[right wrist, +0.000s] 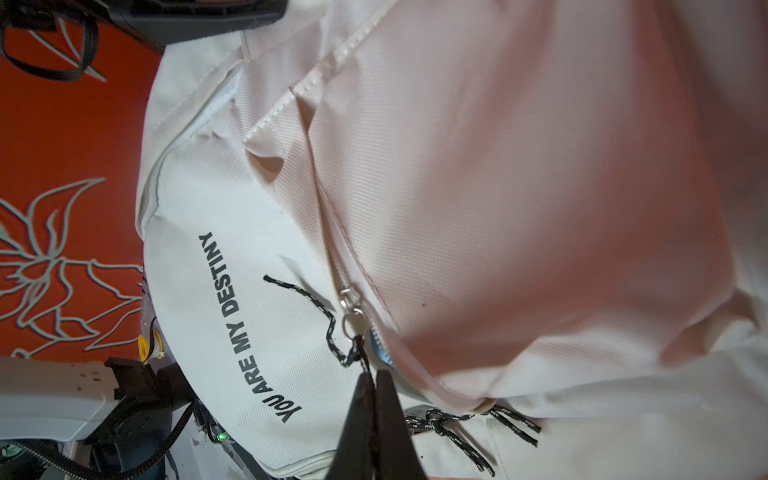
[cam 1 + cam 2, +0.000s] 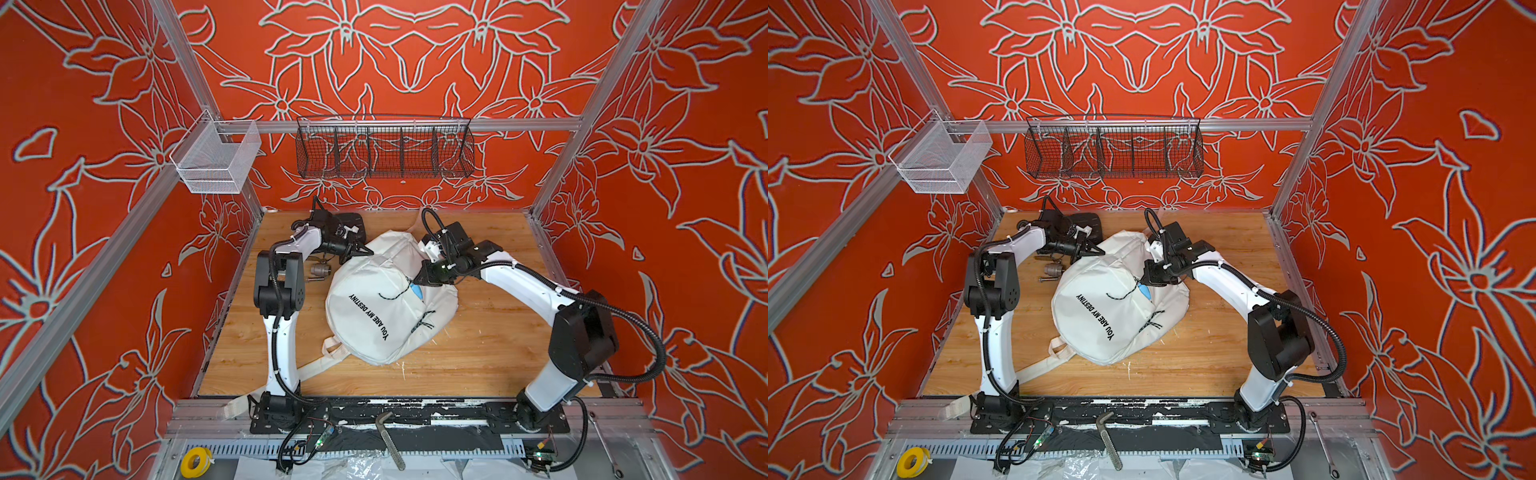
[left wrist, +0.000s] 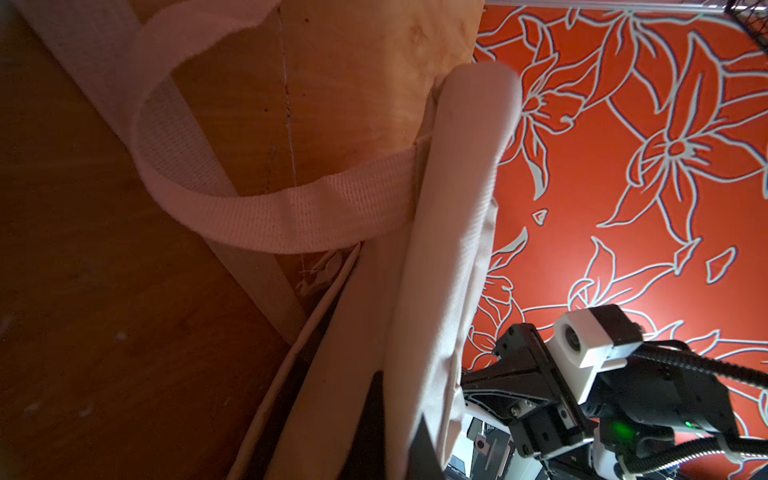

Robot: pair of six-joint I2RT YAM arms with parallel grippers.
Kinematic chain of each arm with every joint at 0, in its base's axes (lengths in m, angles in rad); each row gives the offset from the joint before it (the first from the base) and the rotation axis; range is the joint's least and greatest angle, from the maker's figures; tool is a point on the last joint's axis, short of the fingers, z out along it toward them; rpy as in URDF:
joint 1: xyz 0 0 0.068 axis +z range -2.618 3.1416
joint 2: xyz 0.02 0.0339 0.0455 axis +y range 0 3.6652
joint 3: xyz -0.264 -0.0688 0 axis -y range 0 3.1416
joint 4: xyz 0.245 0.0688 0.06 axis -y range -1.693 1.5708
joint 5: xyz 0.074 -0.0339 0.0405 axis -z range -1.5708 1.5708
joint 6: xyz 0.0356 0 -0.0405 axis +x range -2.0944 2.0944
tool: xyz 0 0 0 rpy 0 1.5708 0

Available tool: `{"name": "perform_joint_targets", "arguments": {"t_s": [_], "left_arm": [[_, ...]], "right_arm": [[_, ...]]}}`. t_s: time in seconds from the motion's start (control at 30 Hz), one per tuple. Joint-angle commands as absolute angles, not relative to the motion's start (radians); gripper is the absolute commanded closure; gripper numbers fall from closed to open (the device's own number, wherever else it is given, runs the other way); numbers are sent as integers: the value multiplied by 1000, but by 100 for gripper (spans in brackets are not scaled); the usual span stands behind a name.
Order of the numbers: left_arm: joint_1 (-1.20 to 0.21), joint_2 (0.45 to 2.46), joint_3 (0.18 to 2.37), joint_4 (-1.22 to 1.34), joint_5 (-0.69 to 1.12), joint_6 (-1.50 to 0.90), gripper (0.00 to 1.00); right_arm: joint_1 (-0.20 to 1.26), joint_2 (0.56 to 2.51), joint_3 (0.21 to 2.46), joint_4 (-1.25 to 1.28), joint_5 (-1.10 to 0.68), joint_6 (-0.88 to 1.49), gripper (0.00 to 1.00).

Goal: Pack books, pencil case, and school supplies into a backpack
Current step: Zip the student bag at the center of the table.

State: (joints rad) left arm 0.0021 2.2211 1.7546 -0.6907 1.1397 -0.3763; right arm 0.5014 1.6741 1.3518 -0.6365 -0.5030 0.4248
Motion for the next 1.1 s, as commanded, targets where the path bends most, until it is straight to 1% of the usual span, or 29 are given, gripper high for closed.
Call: {"name": "perform_joint_targets", "arguments": {"t_s": [0.0,0.3,0.7,0.77,0.83,0.9,0.97,1.07], "left_arm": [[128,2171,1769,-545,1030,-410,100],[188,2209,1799,-503,1038,-472,100],[215,2233,1854,-550,1033,-454,100],[230,2228,1844,-529,1033,-471,100],[232,2240,1873,-579,1034,-442,100],[227,2254,1899,-625,1048,-413,100],[210,2262,1900,-654,1065,-387,100],[159,2266,1882,-691,1059,-338,100]], "right_arm": [[500,1629,1340,-957,-501,447,100],[503,1611,1209,-965,-519,442,100],[505,1578,1149,-1013,-498,417,100],[504,1576,1140,-1040,-467,410,100],[499,1578,1127,-1056,-443,399,100],[497,1576,1131,-1052,-442,405,100],[498,1558,1162,-997,-473,431,100],[505,1532,1265,-943,-475,435,100]]}}
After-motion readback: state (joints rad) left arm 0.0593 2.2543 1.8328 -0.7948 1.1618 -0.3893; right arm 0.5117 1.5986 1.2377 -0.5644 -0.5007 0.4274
